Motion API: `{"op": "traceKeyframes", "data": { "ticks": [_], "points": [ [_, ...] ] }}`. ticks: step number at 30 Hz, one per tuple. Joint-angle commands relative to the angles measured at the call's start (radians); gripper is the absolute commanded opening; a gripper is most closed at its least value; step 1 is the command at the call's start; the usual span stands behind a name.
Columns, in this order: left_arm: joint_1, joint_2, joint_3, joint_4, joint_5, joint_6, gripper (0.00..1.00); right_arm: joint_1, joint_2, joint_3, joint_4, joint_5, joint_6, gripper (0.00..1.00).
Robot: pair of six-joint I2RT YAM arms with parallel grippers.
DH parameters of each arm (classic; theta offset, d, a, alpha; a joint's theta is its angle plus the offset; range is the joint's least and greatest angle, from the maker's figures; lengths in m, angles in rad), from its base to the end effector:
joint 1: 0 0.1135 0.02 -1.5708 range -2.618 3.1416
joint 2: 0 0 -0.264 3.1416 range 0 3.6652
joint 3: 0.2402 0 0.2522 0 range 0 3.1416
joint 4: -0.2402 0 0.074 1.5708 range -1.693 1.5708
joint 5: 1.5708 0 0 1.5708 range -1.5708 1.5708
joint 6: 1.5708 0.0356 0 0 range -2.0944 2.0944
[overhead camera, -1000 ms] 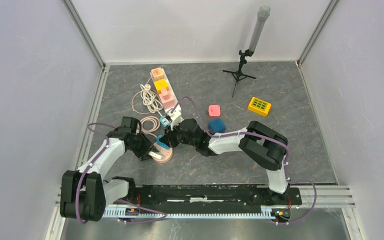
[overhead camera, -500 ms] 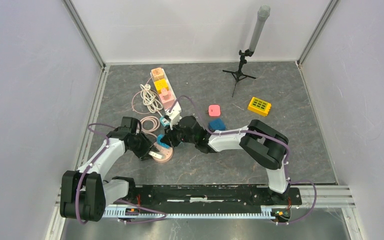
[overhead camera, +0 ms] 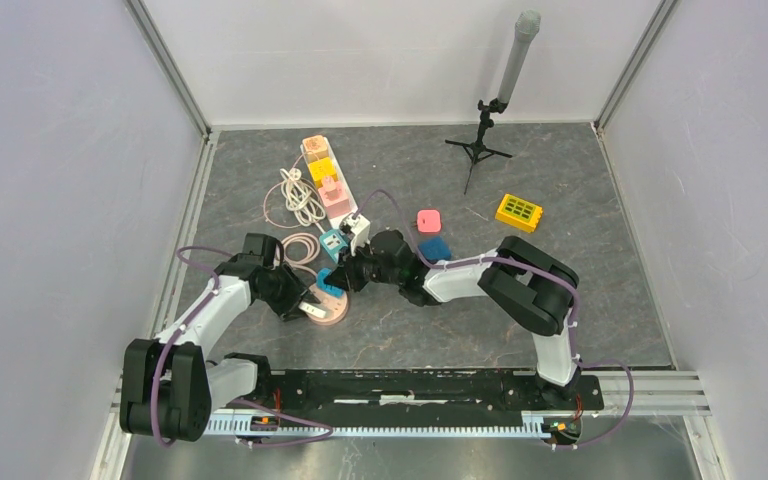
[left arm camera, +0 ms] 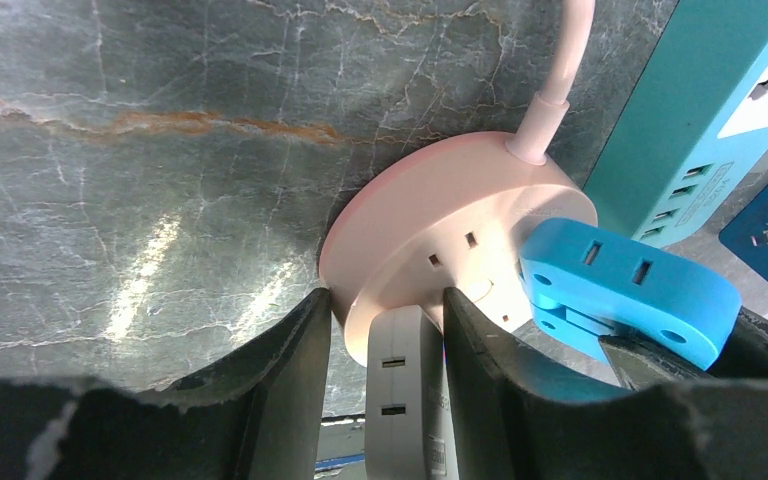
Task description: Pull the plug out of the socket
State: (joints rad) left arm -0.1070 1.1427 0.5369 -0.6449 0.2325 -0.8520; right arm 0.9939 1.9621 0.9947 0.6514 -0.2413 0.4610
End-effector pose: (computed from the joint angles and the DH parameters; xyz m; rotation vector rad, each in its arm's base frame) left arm 0.1782 -0.0274 0.1604 -1.0113 2.7395 -0.5199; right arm 0.2177 0.3502 0.1561 -0.7176 1.9410 1.1807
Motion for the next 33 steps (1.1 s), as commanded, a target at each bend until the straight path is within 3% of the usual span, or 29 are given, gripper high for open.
{"op": "traceKeyframes", "data": {
  "ticks": [1, 6, 13, 24, 31, 33],
  "points": [
    [0.003, 0.026, -0.042, 0.005, -0.13, -0.001, 0.5, 0.02, -0.035, 0.037, 0.119, -0.065, 0.034, 0.0],
    [0.003, 0.028, -0.04, 0.005, -0.133, 0.0, 0.5, 0.054, -0.041, 0.056, -0.008, 0.072, -0.123, 0.0],
    [0.003, 0.029, -0.037, -0.002, -0.136, 0.001, 0.5, 0.003, -0.051, 0.074, 0.017, -0.066, 0.087, 0.0],
    [0.003, 0.031, -0.031, -0.006, -0.139, 0.004, 0.49, 0.035, -0.079, 0.092, -0.09, 0.059, -0.058, 0.0],
    [0.003, 0.034, -0.025, -0.006, -0.138, 0.008, 0.49, -0.001, -0.021, 0.19, -0.177, -0.088, 0.092, 0.0],
    [0.003, 0.034, -0.026, -0.006, -0.139, 0.008, 0.49, 0.021, -0.017, 0.216, -0.239, -0.034, 0.046, 0.0]
  ]
}}
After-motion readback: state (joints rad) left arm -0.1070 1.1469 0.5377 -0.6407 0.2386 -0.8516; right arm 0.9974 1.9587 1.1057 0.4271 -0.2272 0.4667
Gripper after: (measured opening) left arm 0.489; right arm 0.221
